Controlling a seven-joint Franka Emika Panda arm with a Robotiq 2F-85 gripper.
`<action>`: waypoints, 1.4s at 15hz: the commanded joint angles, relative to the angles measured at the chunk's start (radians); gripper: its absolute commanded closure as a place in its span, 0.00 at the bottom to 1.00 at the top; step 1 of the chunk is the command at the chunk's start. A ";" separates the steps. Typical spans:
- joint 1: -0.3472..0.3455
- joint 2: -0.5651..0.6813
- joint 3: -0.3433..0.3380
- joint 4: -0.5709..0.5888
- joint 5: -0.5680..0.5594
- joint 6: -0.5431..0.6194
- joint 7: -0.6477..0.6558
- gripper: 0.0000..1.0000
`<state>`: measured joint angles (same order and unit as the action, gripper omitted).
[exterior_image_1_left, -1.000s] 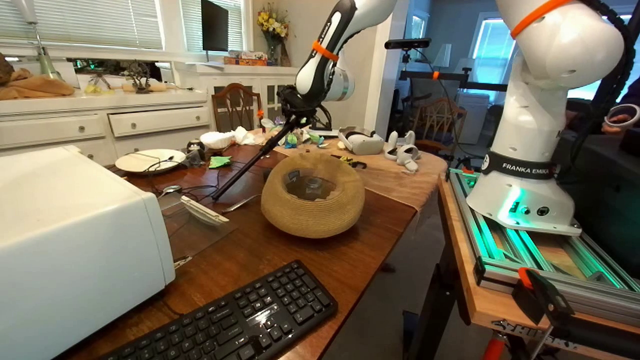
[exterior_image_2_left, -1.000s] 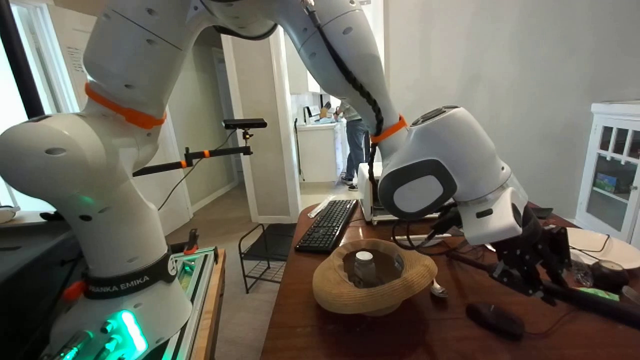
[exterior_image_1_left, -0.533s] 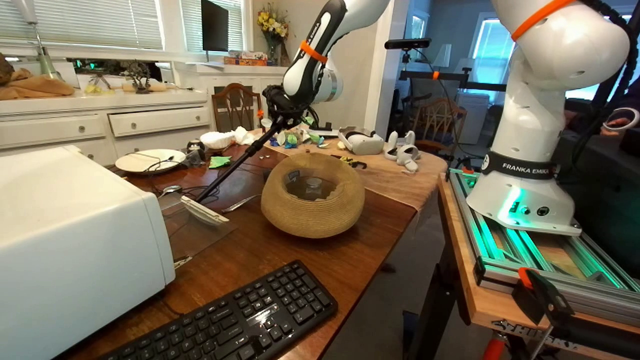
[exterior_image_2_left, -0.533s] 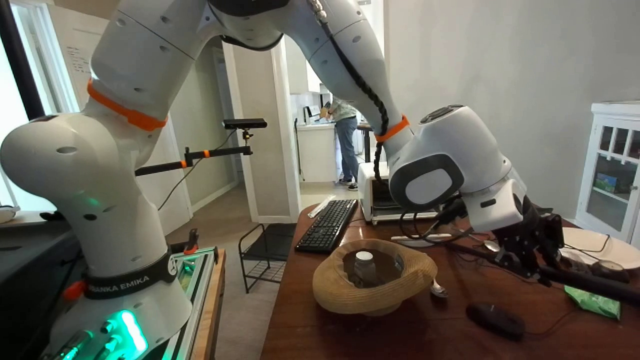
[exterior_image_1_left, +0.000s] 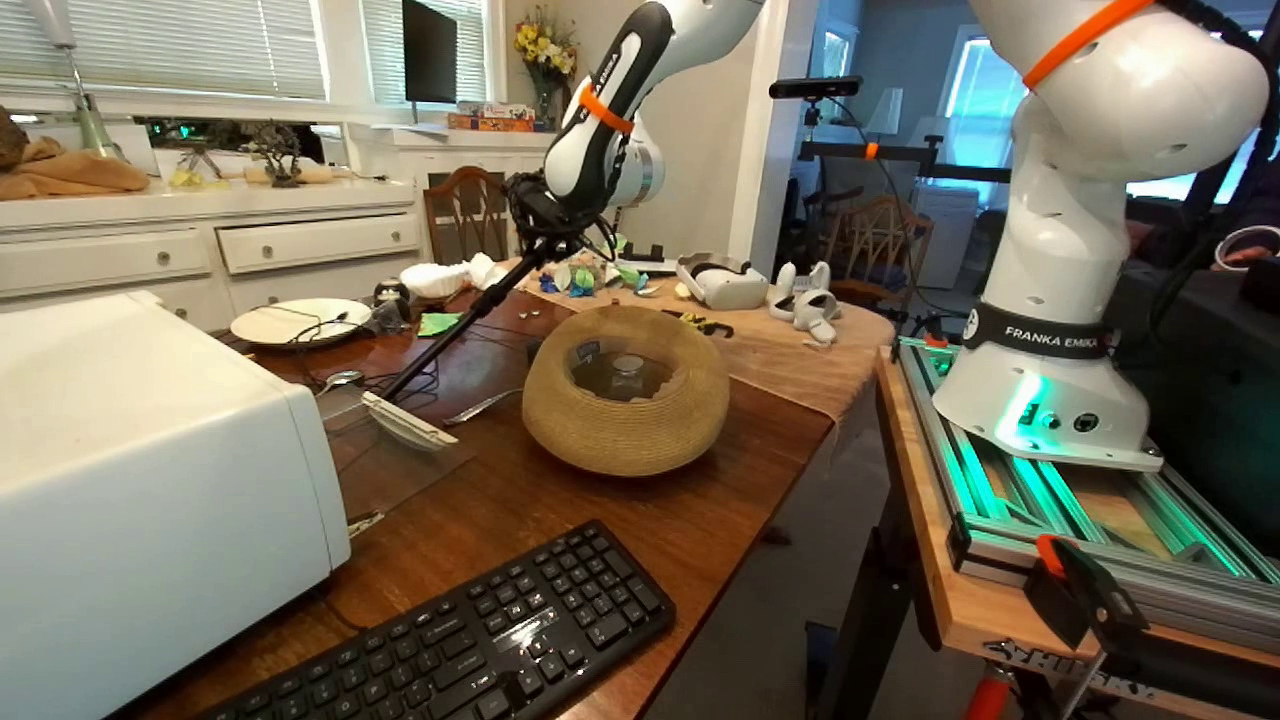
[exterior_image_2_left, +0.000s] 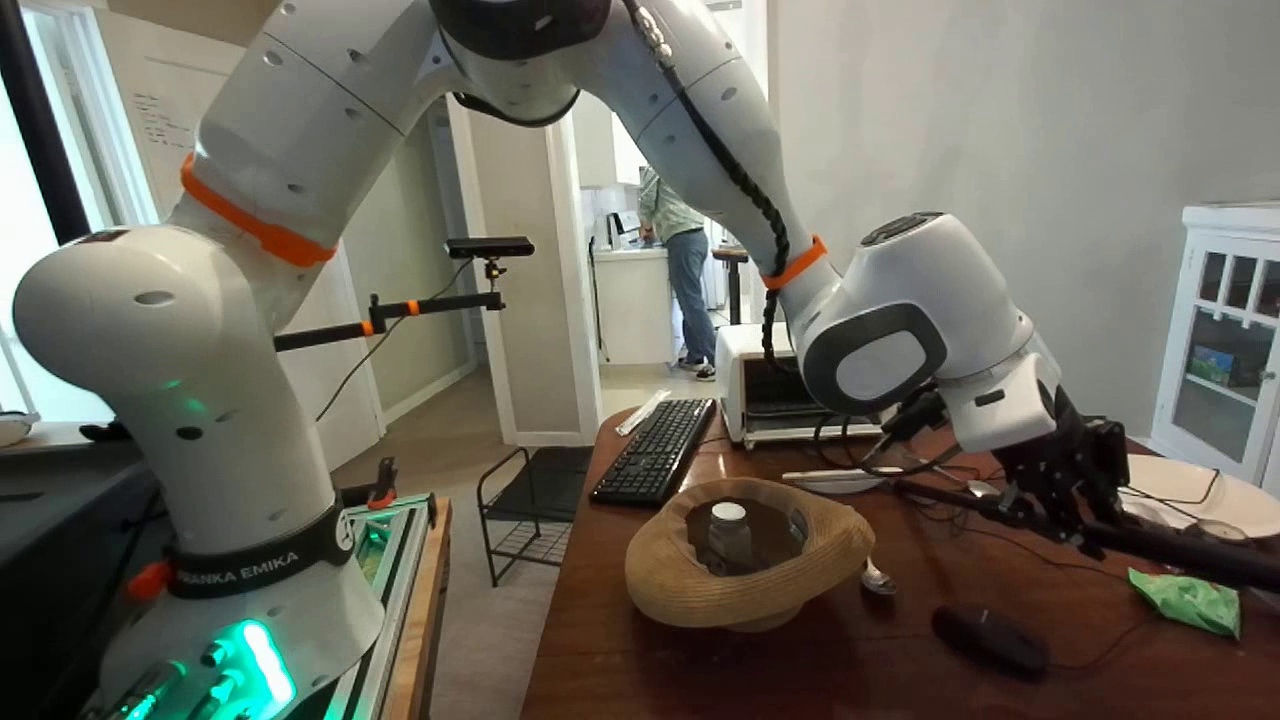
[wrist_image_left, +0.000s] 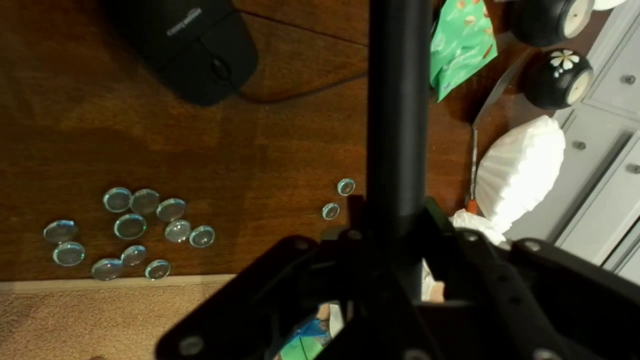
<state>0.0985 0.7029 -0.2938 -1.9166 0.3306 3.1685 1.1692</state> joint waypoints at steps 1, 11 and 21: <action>0.031 0.043 -0.019 0.062 0.029 -0.041 0.020 0.93; -0.048 0.013 0.093 0.122 0.016 -0.253 0.025 0.93; -0.065 -0.155 0.074 0.114 -0.050 -0.393 0.018 0.93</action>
<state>0.0362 0.6158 -0.2223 -1.7846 0.3085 2.8398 1.1871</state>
